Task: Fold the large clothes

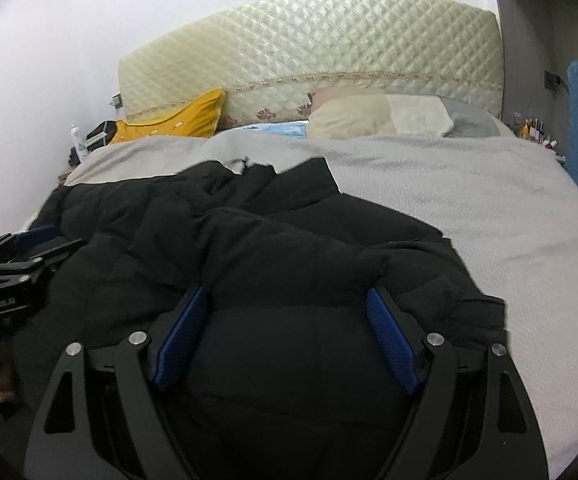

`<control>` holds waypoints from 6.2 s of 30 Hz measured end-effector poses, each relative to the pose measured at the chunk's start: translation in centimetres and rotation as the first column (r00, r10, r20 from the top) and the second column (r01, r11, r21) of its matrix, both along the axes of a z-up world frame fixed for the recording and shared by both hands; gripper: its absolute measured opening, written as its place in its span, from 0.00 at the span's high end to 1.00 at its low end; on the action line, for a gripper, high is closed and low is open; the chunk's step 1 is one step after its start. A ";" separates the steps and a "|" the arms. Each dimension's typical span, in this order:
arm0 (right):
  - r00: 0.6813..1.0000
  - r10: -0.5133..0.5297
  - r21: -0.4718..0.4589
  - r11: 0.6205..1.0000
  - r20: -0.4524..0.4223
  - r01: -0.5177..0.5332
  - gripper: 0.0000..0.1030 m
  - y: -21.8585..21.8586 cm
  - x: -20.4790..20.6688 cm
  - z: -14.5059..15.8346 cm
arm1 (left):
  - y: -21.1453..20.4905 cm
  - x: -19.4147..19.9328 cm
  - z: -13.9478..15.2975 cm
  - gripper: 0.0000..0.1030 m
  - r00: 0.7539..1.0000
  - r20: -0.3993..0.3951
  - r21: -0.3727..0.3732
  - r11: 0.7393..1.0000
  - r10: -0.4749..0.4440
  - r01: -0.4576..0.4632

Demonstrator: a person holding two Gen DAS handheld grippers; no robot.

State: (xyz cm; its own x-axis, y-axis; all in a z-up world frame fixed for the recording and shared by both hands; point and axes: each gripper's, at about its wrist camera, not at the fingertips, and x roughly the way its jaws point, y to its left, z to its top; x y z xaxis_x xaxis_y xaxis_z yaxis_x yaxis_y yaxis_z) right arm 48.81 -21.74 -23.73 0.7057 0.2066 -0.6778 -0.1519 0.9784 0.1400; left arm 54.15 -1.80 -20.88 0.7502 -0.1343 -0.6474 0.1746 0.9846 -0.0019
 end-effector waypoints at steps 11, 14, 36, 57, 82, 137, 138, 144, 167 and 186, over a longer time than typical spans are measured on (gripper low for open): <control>0.995 -0.060 0.062 0.997 0.080 0.055 0.21 -1.3 -9.7 10.4 | -0.1 -12.6 10.2 0.13 0.998 0.058 -0.016 1.000 -0.015 0.016; 0.992 -0.048 0.039 0.998 0.116 0.044 0.21 -0.8 -13.0 12.9 | -0.3 -16.5 12.7 0.13 0.997 0.080 -0.024 1.000 -0.018 0.020; 0.996 -0.085 0.111 0.990 -0.006 0.085 0.20 -4.0 -32.3 13.9 | 4.0 -36.0 8.1 0.13 0.996 -0.040 -0.153 0.986 -0.074 0.067; 0.775 -0.350 0.168 0.851 -0.526 0.498 0.17 -16.3 -26.4 3.9 | 17.4 -30.1 -0.1 0.13 0.907 -0.405 -0.387 0.877 0.114 -0.283; 0.742 0.103 0.520 0.776 -0.663 0.357 0.06 -11.8 -26.1 0.4 | 25.0 -28.3 -9.3 0.12 0.702 -0.711 -0.477 0.699 0.050 -0.533; 0.982 0.035 0.748 0.653 -0.186 0.118 0.94 -16.4 -35.8 15.0 | 23.1 -42.6 14.8 0.97 0.969 -0.106 -0.762 0.644 -0.224 0.066; 0.985 0.035 0.752 0.651 -0.167 0.104 0.94 -16.4 -36.7 15.7 | 23.2 -43.2 15.5 0.97 0.969 -0.106 -0.754 0.654 -0.225 0.069; 0.996 0.018 0.752 0.657 -0.092 0.058 0.94 -16.9 -41.5 19.0 | 23.7 -48.0 19.8 0.97 0.969 -0.068 -0.680 0.721 -0.239 0.130; 0.962 -0.193 0.616 0.739 -0.194 0.273 0.92 -18.6 -23.8 18.6 | 19.3 -29.8 24.6 0.96 0.986 -0.159 -0.423 0.906 -0.051 -0.022; 0.784 -0.106 0.570 0.628 -0.612 0.530 0.91 -20.8 -9.8 -1.8 | 15.3 -10.6 9.1 0.94 0.882 -0.455 -0.238 0.938 0.121 -0.252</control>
